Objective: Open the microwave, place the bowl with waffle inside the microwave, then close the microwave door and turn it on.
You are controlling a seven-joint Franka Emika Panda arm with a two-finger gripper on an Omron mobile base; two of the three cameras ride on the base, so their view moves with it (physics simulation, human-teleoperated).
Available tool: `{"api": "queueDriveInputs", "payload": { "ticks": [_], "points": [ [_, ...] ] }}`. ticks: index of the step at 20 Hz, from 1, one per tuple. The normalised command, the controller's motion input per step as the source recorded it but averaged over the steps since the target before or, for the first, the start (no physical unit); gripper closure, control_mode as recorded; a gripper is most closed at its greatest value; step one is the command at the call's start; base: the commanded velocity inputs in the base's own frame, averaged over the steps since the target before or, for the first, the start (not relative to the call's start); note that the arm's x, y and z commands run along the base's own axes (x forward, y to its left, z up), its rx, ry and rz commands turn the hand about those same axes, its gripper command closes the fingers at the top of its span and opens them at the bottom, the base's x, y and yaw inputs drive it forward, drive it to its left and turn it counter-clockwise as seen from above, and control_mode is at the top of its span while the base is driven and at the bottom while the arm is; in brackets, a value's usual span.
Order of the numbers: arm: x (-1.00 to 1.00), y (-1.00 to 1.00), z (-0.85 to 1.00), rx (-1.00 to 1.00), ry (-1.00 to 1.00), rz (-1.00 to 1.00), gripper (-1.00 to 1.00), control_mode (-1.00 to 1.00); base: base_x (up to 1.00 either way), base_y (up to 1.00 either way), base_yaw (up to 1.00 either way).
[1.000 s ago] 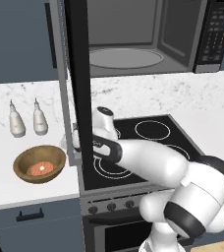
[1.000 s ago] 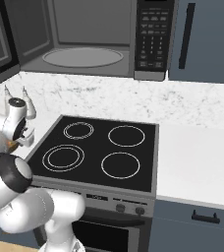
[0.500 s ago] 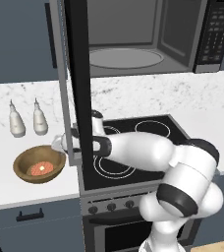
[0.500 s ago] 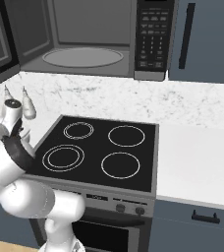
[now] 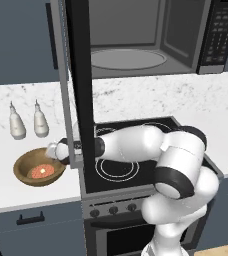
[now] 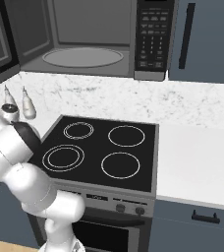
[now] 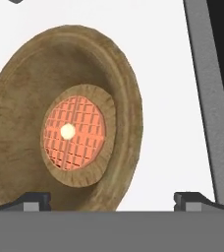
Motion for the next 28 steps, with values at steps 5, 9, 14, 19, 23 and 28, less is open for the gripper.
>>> {"api": "queueDriveInputs", "payload": {
  "ticks": [5,9,14,19,23,28],
  "points": [
    [0.00,0.03,-0.27,0.00,-0.02,0.00,-1.00,-1.00,0.00,0.00,0.00],
    [0.02,0.00,-0.25,0.00,0.00,-0.01,-1.00,-1.00,0.00,0.00,0.00],
    [0.05,0.00,-0.20,0.00,0.00,0.00,-1.00,-1.00,0.00,0.00,0.00],
    [0.14,0.11,-0.06,0.00,0.00,-0.05,-1.00,-1.00,0.00,0.00,0.00],
    [0.16,0.14,-0.01,0.00,0.00,-0.05,-1.00,-1.00,0.00,0.00,0.00],
    [0.07,0.06,-0.05,0.00,0.00,-0.03,-1.00,-1.00,0.00,0.00,0.00]
  ]
}}
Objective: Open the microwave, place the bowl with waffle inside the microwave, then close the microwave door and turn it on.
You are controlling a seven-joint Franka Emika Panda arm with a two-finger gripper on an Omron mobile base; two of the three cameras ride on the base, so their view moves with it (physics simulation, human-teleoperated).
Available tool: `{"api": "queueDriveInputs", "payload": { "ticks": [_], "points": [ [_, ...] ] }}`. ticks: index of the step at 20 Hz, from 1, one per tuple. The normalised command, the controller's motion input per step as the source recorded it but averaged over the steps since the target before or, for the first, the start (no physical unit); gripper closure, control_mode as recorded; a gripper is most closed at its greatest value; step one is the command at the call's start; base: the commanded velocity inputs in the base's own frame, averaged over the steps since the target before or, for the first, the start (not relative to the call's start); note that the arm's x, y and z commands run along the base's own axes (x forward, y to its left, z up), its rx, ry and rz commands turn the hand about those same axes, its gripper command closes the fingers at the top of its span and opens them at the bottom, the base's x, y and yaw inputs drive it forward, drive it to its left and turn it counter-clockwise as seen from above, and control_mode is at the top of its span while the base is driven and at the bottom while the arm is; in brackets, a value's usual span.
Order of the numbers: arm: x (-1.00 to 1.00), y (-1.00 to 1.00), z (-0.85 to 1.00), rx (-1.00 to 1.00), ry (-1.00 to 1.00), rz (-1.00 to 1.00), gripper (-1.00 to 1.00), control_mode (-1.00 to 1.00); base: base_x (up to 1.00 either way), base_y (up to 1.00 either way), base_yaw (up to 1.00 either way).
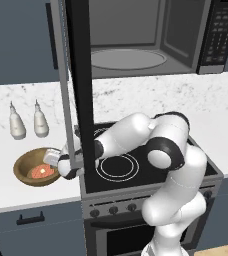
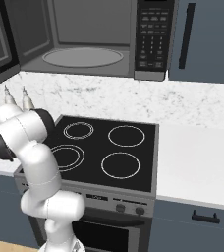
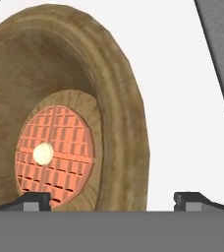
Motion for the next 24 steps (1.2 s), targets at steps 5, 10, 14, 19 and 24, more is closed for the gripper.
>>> {"api": "queueDriveInputs", "payload": {
  "ticks": [5,10,14,19,24],
  "points": [
    [0.00,0.00,0.00,0.00,0.00,0.00,1.00,-1.00,0.00,0.00,0.00],
    [0.00,0.00,0.00,0.00,0.00,0.00,1.00,-1.00,0.00,0.00,0.00],
    [0.00,0.00,0.00,0.00,0.00,0.00,1.00,-1.00,0.00,0.00,0.00],
    [0.00,0.00,0.00,0.00,0.00,0.00,1.00,-1.00,0.00,0.00,0.00],
    [0.00,-0.07,0.37,-0.02,-0.05,-0.02,1.00,-1.00,0.00,0.00,0.00]
  ]
}}
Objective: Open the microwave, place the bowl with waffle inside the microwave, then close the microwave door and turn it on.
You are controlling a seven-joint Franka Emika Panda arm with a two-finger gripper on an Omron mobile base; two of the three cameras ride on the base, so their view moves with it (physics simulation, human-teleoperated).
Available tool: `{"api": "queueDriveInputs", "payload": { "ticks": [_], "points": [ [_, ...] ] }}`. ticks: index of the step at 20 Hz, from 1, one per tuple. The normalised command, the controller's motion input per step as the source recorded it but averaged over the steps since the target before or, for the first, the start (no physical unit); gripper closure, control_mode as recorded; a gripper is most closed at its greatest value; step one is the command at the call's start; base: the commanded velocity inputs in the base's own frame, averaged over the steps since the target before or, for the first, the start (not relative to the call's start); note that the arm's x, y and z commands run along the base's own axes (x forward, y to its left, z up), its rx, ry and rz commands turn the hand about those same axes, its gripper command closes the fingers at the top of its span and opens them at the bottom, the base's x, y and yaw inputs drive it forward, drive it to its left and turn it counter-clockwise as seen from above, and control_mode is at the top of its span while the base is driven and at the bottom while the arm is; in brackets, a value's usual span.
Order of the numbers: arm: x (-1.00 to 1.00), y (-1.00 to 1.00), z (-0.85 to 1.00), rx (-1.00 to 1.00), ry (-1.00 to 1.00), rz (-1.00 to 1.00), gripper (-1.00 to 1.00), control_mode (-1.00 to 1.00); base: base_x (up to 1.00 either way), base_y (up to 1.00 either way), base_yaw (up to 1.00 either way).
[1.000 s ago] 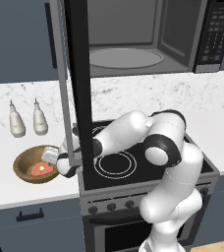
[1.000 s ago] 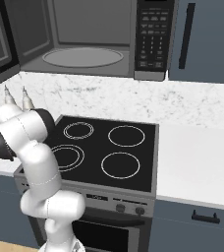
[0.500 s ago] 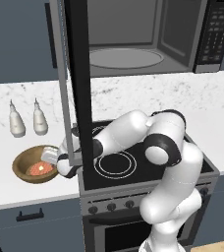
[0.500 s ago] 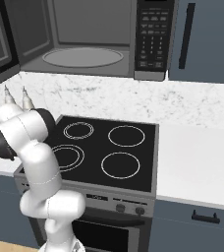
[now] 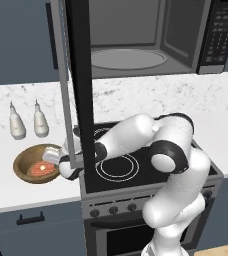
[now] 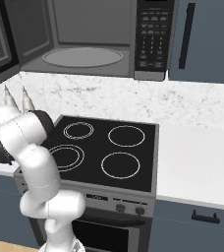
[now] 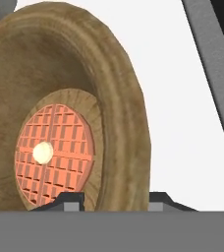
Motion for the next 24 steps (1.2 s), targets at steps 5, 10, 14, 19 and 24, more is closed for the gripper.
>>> {"api": "queueDriveInputs", "payload": {
  "ticks": [5,10,14,19,24],
  "points": [
    [-0.14,-0.66,0.53,0.00,-0.06,-0.07,1.00,-1.00,0.00,0.00,0.00],
    [-0.07,-0.81,0.60,0.00,-0.01,-0.10,1.00,-1.00,0.00,0.00,0.00],
    [-0.16,-1.00,0.50,0.01,0.00,-0.13,1.00,-1.00,0.00,0.00,0.00],
    [-0.31,-1.00,0.50,0.02,0.00,-0.08,1.00,-1.00,0.00,0.00,0.00],
    [-0.27,-0.99,0.55,0.00,0.00,-0.16,1.00,-1.00,0.00,0.00,0.00]
  ]
}}
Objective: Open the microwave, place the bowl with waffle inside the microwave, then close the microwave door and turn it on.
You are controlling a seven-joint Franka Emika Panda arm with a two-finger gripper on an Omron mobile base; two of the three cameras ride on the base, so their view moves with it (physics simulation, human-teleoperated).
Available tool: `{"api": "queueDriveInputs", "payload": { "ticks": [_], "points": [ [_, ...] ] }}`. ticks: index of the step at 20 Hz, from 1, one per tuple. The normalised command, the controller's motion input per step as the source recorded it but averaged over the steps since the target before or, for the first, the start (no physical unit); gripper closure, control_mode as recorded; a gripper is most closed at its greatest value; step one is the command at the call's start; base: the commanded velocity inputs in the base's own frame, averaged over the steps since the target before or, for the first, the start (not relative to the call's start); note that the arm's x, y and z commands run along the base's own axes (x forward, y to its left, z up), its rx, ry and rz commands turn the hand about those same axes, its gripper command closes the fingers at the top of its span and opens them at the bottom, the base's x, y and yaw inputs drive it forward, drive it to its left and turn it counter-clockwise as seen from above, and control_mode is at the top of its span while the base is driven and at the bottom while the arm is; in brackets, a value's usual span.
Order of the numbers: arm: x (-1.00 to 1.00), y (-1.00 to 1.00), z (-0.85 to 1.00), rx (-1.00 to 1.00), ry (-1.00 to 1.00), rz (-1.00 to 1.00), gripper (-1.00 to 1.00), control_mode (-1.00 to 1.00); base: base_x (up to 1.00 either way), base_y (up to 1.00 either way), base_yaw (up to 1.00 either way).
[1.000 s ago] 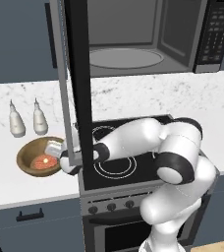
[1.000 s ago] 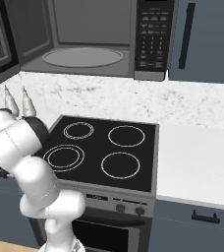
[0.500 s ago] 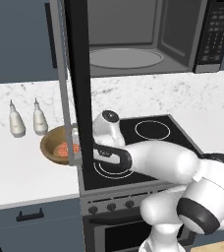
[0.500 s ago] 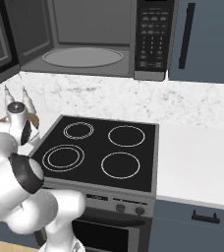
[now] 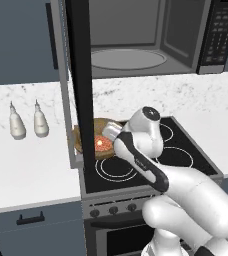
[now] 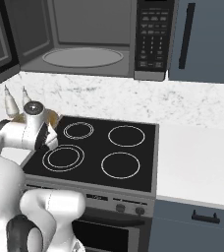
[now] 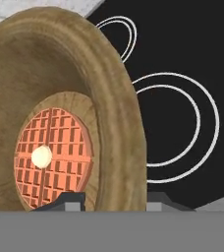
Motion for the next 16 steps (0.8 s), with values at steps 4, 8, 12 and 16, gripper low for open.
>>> {"api": "queueDriveInputs", "payload": {
  "ticks": [4,8,12,16],
  "points": [
    [-0.05,-0.99,0.53,0.02,0.04,-0.21,1.00,-1.00,0.00,0.00,0.00],
    [-0.05,-0.88,0.47,0.00,0.07,-0.24,1.00,-1.00,0.00,0.00,0.00],
    [-0.25,-0.88,0.14,0.00,0.00,-0.32,1.00,-1.00,0.00,0.00,0.00],
    [-0.05,-0.50,0.28,0.00,-0.01,-0.31,1.00,-1.00,0.00,0.00,0.00]
  ]
}}
